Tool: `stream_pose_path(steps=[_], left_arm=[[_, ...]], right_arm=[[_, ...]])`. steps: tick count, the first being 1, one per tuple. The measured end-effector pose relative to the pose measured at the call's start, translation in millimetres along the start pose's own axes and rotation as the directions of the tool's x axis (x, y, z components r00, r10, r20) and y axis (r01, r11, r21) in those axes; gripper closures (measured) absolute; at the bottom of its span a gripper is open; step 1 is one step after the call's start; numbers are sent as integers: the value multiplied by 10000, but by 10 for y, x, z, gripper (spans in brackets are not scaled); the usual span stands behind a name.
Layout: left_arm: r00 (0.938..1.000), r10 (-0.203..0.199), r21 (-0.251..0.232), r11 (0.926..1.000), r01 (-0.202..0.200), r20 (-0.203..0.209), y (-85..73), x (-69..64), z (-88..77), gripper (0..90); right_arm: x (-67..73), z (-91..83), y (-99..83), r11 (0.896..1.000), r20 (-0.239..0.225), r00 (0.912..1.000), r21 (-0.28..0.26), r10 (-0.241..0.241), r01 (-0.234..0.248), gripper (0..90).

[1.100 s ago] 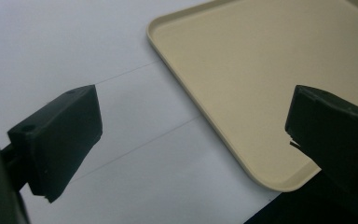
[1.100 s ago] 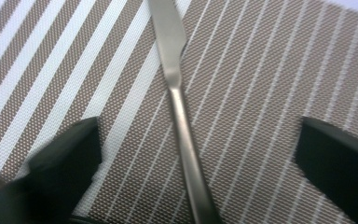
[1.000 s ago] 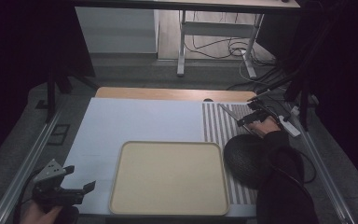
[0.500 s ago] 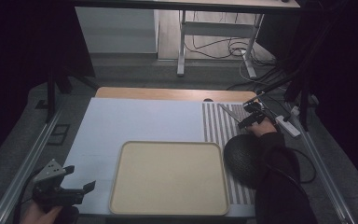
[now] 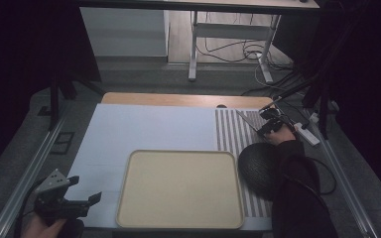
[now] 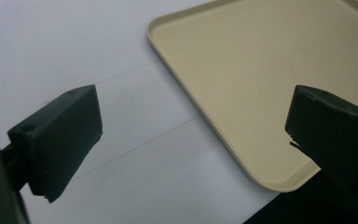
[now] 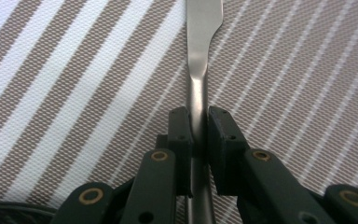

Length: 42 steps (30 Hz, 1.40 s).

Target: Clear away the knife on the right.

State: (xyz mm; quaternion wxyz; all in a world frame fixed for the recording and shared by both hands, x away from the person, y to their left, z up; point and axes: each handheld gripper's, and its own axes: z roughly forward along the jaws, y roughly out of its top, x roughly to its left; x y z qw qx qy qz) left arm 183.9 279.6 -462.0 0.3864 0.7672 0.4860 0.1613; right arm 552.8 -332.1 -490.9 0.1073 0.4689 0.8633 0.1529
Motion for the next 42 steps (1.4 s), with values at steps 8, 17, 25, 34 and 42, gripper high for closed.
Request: stream_pose_path(steps=[8,17,25,34,42], left_arm=[[10000,9,-14,10000,-9,-8,-1,-1,-1,38],[10000,0,2,10000,0,-3,1,0,-2,38],[10000,4,3,10000,-4,-13,2,0,-2,38],[10000,23,1,10000,-23,-28,4,-3,3,38],[10000,33,-4,10000,-33,-33,5,-4,5,38]], right_arm=[[-148,-160,-83,9972,236,9991,-675,353,-336,804],[-182,-338,-159,9890,-178,9968,-1251,777,-793,804],[28,-459,-196,9879,-540,9973,-1447,489,-562,803],[311,-530,-283,9890,-742,9972,-1478,-88,-22,803],[644,-566,-355,9881,-975,9922,-1403,-774,633,803]])
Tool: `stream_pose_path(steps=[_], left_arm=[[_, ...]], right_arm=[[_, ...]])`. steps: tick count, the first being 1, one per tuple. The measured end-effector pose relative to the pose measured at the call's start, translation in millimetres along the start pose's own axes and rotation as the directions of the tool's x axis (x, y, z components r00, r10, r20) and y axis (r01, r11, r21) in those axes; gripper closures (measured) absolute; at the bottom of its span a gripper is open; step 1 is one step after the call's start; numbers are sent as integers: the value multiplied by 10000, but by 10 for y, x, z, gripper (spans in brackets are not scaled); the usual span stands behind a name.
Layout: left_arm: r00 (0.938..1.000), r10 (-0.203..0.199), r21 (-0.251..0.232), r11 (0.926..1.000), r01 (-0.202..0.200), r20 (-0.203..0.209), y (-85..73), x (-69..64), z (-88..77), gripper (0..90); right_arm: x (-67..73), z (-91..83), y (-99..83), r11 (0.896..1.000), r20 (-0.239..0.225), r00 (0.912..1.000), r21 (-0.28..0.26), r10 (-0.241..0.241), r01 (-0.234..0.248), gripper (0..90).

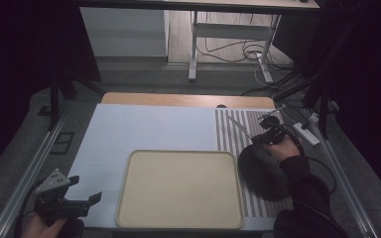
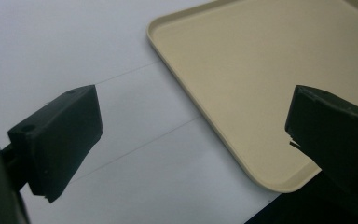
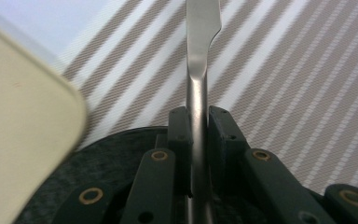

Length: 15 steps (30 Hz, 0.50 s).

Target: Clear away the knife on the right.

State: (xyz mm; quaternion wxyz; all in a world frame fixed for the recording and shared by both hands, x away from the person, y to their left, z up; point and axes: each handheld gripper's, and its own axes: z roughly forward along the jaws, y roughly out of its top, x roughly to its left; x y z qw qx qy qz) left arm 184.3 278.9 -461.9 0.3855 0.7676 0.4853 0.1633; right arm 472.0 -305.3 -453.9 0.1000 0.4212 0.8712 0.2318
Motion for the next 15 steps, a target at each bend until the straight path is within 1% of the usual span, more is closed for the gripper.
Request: stream_pose_path(steps=[1,3,4,5,8,13,15], left_arm=[[10000,9,6,10000,-9,-1,0,0,0,38],[10000,13,4,10000,-13,-2,0,0,0,38],[10000,15,9,10000,-15,-3,0,0,0,38],[10000,14,7,10000,-14,-4,0,0,0,38],[10000,21,10,10000,-21,-7,0,-1,0,38],[10000,27,12,10000,-27,-13,1,-2,1,38],[10000,12,5,10000,-12,-15,0,-1,0,38]], right_arm=[[0,0,0,10000,0,10000,0,0,0,803],[83,-2,-7,9999,-89,9998,6,-166,166,803],[162,-2,-17,9996,-228,9994,4,-274,274,803],[162,-2,-17,9996,-228,9994,4,-274,274,803],[292,2,-40,9990,-431,9981,38,-439,441,803],[538,-6,-75,9954,-702,9931,119,-941,952,803],[611,-21,-83,9940,-793,9909,61,-1085,1094,803]])
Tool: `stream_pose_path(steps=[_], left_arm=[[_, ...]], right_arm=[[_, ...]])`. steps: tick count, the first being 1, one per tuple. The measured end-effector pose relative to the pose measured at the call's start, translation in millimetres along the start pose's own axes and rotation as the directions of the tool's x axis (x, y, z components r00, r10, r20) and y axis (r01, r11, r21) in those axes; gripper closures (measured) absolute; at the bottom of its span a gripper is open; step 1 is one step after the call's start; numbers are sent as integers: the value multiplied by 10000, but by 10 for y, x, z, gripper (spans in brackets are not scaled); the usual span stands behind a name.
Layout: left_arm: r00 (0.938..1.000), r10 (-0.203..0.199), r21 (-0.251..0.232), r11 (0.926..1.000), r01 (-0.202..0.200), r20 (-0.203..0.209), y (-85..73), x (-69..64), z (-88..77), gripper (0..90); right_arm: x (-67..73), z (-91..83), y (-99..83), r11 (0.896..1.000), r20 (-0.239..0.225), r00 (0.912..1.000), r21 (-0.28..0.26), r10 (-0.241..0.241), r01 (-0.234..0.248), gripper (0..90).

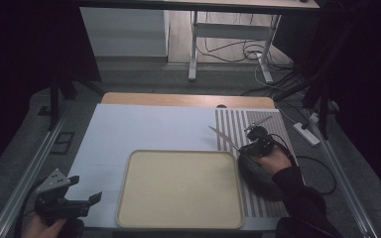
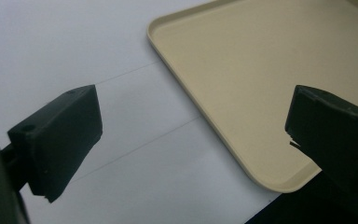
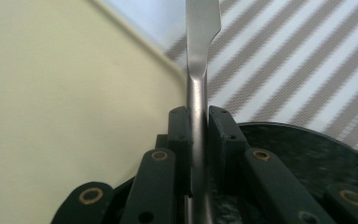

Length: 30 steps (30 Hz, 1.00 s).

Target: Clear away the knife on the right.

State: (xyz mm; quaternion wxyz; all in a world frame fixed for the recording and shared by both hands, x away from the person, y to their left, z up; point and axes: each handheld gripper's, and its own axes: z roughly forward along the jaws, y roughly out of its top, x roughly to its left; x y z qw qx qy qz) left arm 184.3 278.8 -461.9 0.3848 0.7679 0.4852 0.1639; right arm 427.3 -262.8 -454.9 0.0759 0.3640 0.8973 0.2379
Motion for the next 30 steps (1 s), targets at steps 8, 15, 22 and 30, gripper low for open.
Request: stream_pose_path(steps=[8,15,22,30], left_arm=[[10000,-85,-34,10000,85,-5,-2,6,-2,38],[10000,-72,-26,10000,72,1,-1,5,-1,38],[10000,-13,-6,10000,13,0,1,1,2,38],[10000,-14,-6,10000,14,11,2,1,4,38]], right_arm=[[316,-1,-53,9992,-575,9975,32,-400,403,802],[560,-15,-115,9968,-902,9928,47,-793,801,803],[871,-17,-173,9897,-1253,9818,-71,-1431,1433,802],[1199,110,-239,9771,-1771,9651,550,-1931,2056,802]])
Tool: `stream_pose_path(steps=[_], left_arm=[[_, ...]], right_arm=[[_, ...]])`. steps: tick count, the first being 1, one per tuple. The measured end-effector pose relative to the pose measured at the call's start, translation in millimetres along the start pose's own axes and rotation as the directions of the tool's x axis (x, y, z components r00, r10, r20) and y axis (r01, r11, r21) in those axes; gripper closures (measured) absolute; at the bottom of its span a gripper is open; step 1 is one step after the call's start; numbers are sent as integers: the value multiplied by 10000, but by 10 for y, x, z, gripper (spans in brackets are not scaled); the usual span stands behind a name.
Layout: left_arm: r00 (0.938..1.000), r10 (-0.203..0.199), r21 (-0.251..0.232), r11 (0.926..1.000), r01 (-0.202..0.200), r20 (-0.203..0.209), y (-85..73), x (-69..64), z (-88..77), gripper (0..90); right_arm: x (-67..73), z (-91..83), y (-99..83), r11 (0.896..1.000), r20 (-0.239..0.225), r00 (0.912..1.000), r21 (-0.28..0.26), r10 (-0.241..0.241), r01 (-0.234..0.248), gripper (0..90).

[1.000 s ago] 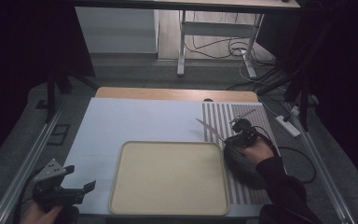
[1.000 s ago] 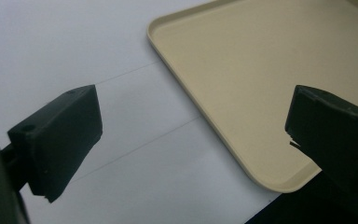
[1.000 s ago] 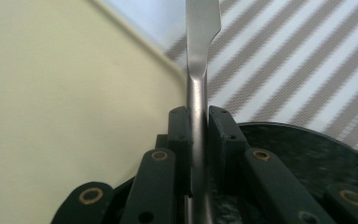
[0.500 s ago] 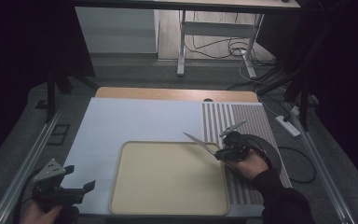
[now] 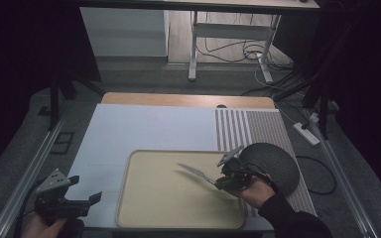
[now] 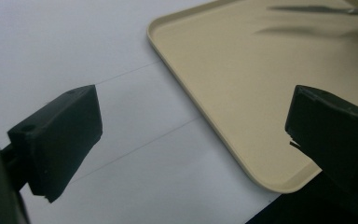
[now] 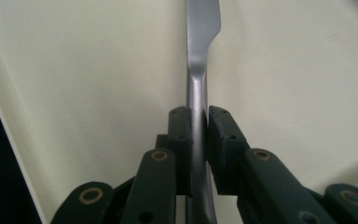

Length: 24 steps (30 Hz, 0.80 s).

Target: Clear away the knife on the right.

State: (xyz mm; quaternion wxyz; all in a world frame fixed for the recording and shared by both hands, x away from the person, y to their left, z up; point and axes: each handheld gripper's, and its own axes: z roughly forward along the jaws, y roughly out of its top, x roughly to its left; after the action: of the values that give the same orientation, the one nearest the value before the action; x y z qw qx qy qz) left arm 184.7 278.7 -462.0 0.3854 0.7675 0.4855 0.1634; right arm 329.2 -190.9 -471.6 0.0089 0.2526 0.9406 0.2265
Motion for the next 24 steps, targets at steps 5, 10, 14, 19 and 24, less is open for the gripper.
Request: stream_pose_path(steps=[5,10,14,19,24], left_arm=[[10000,3,12,10000,-3,4,1,0,0,38],[10000,15,8,10000,-15,-8,1,-3,1,38],[10000,52,59,10000,-52,-20,3,-6,3,38],[9999,99,96,9999,-99,-56,8,-13,8,38],[10000,59,87,9999,-59,-40,5,-7,8,38]], right_arm=[[104,146,8,9973,-184,9992,636,-358,369,802],[146,285,-13,9851,-476,9962,1529,-724,789,795],[137,229,27,9920,-885,9933,962,-738,822,778],[214,249,180,9863,-1296,9802,500,-1496,1571,900],[400,483,410,9624,-1076,9598,542,-2594,2662,900]])
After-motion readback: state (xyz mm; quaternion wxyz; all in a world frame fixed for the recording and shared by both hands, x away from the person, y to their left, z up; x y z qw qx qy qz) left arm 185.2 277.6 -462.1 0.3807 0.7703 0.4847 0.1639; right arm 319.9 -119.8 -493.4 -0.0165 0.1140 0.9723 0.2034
